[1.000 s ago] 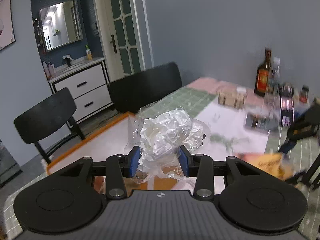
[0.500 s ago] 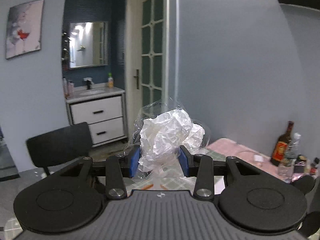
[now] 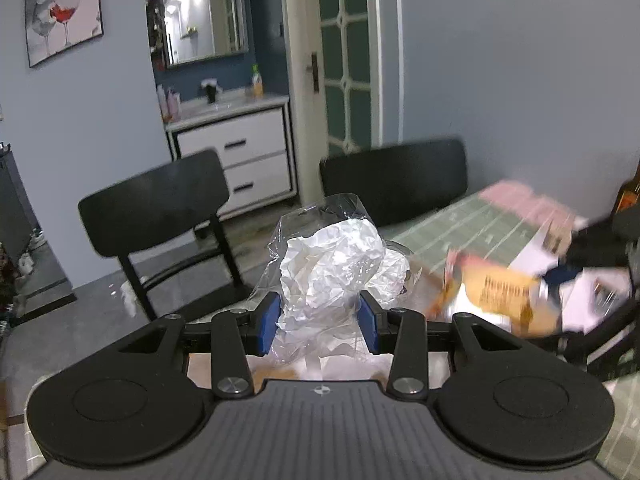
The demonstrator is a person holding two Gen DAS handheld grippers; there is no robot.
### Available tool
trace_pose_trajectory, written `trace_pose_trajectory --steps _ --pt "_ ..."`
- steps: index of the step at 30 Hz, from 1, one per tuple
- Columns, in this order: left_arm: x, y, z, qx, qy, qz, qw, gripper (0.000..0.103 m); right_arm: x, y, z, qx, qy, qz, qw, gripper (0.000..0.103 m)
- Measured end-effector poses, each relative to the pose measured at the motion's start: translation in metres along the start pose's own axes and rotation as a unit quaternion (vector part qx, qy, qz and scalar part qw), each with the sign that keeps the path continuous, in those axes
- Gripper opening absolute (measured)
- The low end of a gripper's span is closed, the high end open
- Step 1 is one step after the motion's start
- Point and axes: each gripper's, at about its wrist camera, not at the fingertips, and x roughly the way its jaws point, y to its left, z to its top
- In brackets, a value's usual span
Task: Organize soft objects
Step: 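Carry the tissue bag with the left tool while the right tool carries the snack packet into the orange box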
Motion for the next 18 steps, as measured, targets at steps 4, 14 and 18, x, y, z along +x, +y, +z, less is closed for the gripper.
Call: trace_pose_trajectory --steps 4,14,18 --pt "0.015 0.001 -0.018 0.017 0.036 0.008 0.9992 0.047 0.028 0.002 0.003 -0.003 0.022 -0.006 1.0 0.052" --pt "0.042 0.006 -0.046 0.016 0.075 0.003 0.9971 0.047 0.088 0.015 0.013 -0.049 0.058 -0.015 0.997 0.052" --pt "0.046 0.005 -0.048 0.014 0.077 0.0 0.9969 0.047 0.109 0.013 0.018 -0.053 0.075 -0.015 0.996 0.052"
